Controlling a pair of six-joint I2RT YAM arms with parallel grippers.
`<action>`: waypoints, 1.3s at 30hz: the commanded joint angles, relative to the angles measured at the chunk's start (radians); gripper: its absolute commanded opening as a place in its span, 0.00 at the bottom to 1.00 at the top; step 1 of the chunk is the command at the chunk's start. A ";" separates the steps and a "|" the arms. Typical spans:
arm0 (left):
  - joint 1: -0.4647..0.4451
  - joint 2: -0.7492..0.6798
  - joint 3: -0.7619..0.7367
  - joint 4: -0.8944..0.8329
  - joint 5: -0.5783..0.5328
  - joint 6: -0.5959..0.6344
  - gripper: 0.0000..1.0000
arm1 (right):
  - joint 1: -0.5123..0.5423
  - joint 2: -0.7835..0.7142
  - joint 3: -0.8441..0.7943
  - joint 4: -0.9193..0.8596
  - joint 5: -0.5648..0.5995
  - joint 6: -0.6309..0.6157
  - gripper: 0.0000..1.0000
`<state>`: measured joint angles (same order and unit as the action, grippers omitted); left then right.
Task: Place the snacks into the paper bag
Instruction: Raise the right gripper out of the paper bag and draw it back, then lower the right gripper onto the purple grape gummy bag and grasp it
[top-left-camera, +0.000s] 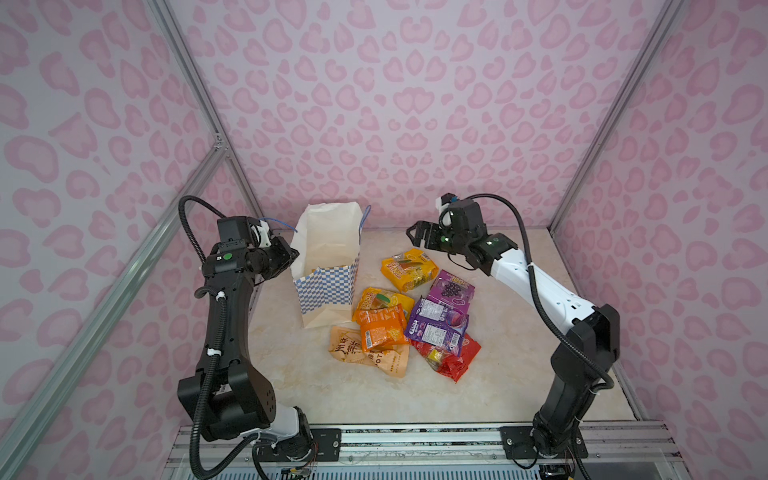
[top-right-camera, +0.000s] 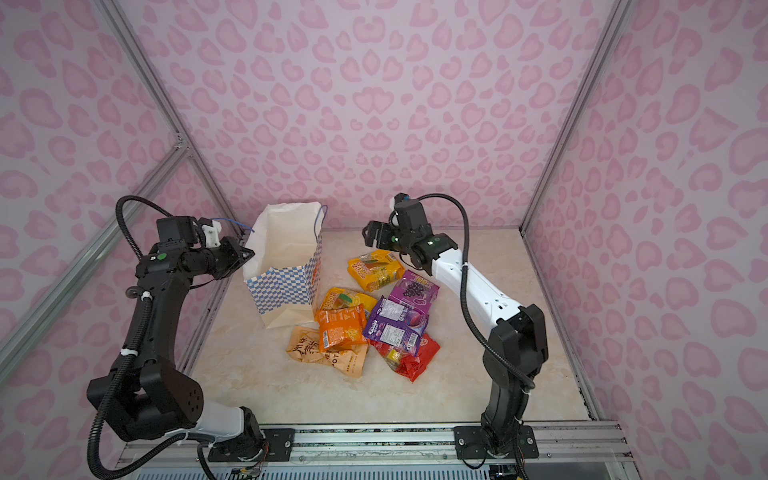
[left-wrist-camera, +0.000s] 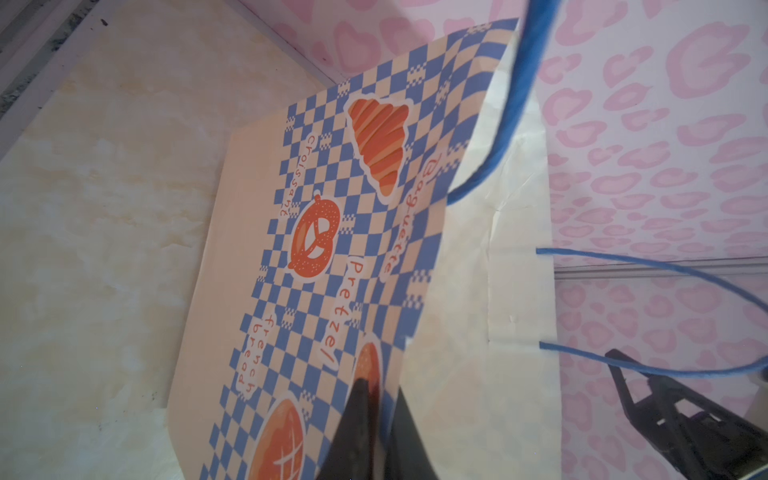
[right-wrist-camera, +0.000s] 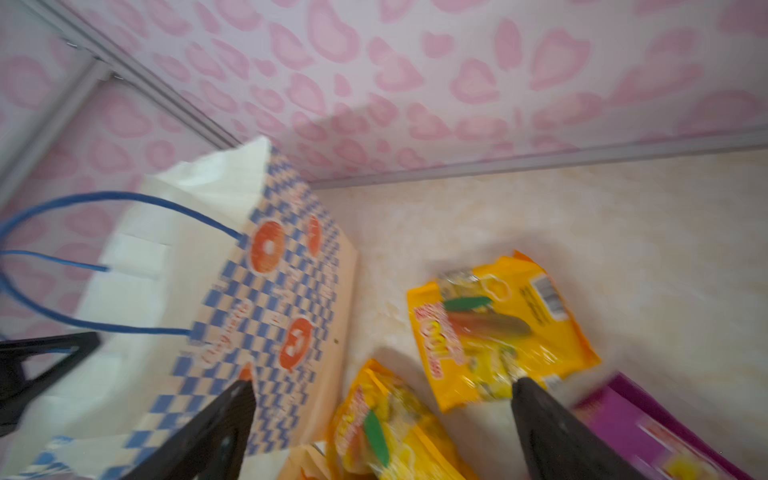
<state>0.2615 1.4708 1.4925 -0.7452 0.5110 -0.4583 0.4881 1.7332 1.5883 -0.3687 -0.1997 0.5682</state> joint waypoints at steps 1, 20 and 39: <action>0.001 -0.002 -0.008 -0.028 -0.031 0.014 0.13 | -0.061 -0.126 -0.238 -0.022 0.033 0.018 0.98; -0.115 0.018 0.102 -0.169 -0.396 0.073 0.12 | -0.244 -0.312 -0.786 0.198 -0.217 0.123 0.98; -0.130 0.019 0.083 -0.177 -0.427 0.075 0.03 | -0.132 -0.367 -0.997 0.475 -0.343 0.270 0.87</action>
<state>0.1314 1.4918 1.5818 -0.9077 0.0860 -0.3912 0.3511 1.3991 0.6147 0.0685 -0.5293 0.8490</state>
